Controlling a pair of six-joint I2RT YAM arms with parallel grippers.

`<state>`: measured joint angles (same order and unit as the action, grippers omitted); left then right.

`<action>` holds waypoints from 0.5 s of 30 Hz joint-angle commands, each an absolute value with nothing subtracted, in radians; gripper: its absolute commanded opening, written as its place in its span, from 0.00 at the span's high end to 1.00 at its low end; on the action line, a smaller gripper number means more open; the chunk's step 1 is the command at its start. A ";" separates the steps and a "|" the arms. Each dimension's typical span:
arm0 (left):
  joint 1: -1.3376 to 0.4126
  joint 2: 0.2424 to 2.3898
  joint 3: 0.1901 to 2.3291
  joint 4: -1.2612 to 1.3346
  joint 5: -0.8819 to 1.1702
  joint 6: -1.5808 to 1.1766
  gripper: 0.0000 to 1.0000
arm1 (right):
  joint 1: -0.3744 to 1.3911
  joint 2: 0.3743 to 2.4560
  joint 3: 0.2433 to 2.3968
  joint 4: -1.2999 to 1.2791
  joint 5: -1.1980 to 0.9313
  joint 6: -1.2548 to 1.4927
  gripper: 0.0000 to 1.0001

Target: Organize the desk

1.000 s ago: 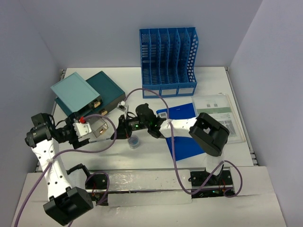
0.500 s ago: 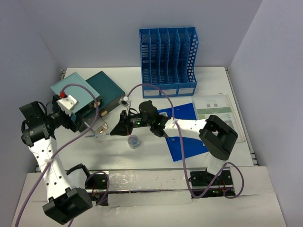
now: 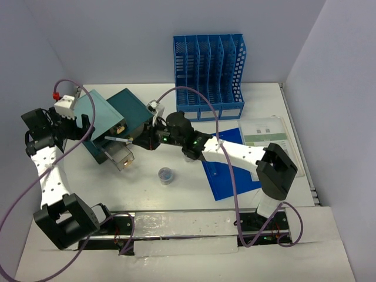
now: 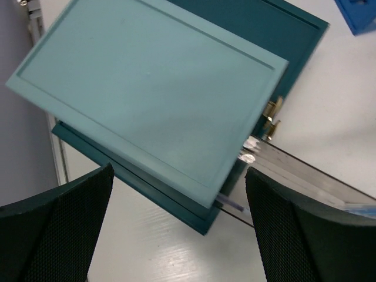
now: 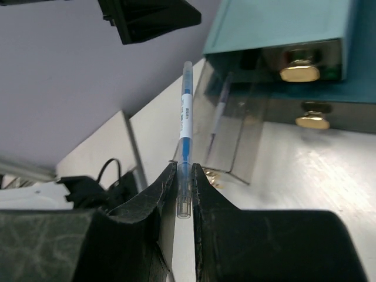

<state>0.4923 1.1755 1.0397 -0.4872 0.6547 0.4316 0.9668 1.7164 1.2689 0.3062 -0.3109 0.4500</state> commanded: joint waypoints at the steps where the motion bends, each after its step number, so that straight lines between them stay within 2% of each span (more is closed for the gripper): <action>1: 0.491 1.239 1.135 -0.355 0.566 0.309 0.01 | 1.016 1.744 1.368 0.170 -0.123 0.328 1.00; 15: 0.474 1.370 1.055 -0.121 0.365 0.312 0.01 | 1.099 1.864 1.536 -0.039 -0.002 0.233 1.00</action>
